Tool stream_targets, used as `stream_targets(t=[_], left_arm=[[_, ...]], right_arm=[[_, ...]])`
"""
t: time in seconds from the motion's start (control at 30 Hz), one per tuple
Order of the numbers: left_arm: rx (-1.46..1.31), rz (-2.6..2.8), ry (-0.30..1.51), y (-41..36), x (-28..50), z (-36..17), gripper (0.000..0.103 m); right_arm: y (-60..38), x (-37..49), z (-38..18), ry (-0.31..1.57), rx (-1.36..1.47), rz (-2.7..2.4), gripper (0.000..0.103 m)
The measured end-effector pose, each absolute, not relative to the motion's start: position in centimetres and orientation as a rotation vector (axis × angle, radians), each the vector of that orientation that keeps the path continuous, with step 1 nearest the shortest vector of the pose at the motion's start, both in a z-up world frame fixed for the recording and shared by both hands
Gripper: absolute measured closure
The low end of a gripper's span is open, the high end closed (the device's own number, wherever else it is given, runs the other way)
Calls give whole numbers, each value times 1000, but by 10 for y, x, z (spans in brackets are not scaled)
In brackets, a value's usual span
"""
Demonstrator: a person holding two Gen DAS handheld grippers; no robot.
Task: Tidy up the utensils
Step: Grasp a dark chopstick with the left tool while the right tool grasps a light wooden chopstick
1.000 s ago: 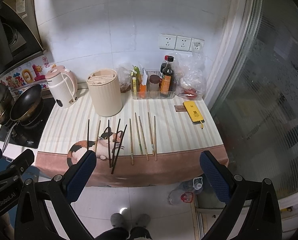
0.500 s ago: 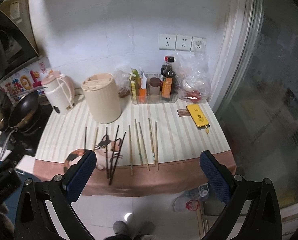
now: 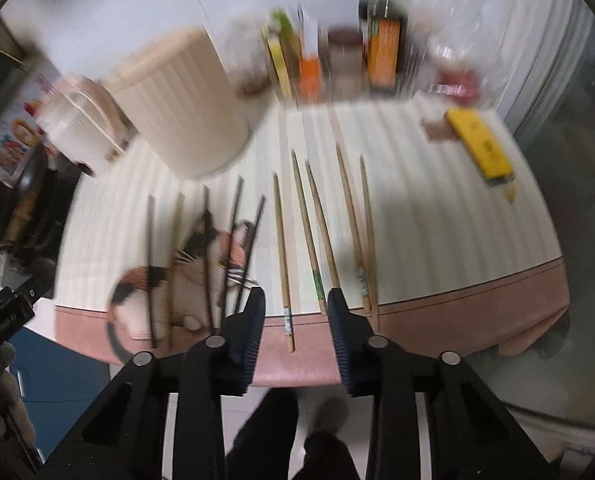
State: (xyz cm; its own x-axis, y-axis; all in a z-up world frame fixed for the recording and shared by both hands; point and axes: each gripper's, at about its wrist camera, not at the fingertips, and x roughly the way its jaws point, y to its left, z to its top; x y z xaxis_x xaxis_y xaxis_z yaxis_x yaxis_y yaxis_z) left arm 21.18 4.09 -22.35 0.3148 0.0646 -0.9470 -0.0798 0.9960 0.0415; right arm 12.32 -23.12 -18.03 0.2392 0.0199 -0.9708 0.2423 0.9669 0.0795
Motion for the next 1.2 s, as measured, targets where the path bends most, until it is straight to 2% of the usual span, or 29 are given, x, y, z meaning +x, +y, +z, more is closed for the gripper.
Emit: stream_targets(t=[0.03,0.1,0.27,0.47,0.53,0.67,0.73,1.0,1.2], left_arm=[[-28,81,1279,41,220,-236,13],[-49,42,1344,38,239,-262,22],[-27,-14,1456,20,268,-314,40],[58,-39,1496,7,276,-338,78],[92,-76,1487,0,272,-337,97],[138,-104,1481,-8,266,-336,99],[154,-112,1481,-10,264,-339,99],[132,-119,1505,17,247,-333,99],[138,-146,1508,18,263,-329,95]], right_arm=[[-231,128,-191,1343,239,-155,70],[-230,146,-218,1394,239,-165,70],[-232,178,-270,1518,269,-165,70],[-228,208,-308,1614,238,-151,69],[-225,216,-317,1633,227,-152,69],[-214,226,-335,1680,168,-171,70],[-207,227,-333,1667,125,-177,95],[-195,198,-322,1753,138,-220,96],[-195,220,-321,1806,140,-252,95]])
